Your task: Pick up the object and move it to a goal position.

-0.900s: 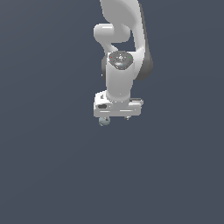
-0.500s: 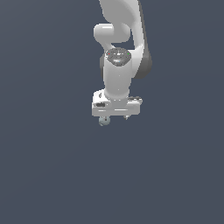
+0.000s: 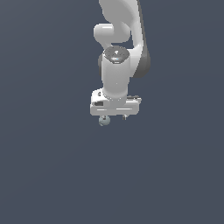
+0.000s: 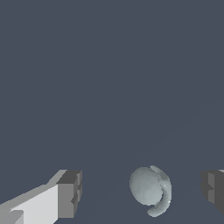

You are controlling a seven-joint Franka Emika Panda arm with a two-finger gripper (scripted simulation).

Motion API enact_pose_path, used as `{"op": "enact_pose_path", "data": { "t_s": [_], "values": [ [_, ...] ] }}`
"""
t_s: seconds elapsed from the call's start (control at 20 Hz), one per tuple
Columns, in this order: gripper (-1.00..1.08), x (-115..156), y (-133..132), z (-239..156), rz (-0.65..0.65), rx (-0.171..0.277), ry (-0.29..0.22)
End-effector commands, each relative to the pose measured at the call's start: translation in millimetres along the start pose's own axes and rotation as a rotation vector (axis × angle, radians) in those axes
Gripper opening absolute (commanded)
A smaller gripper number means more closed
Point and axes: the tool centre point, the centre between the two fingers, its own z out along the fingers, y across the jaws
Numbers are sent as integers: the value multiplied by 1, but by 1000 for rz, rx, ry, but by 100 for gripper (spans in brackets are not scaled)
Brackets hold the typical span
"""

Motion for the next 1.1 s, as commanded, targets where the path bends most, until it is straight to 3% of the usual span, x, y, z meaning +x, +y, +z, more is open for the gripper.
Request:
{"op": "enact_pose_path", "data": {
  "t_s": [0.0,1.05],
  "values": [
    [100,-4,3,5,16,1,-2],
    [100,-90,47,88,311,4,-22]
  ]
}}
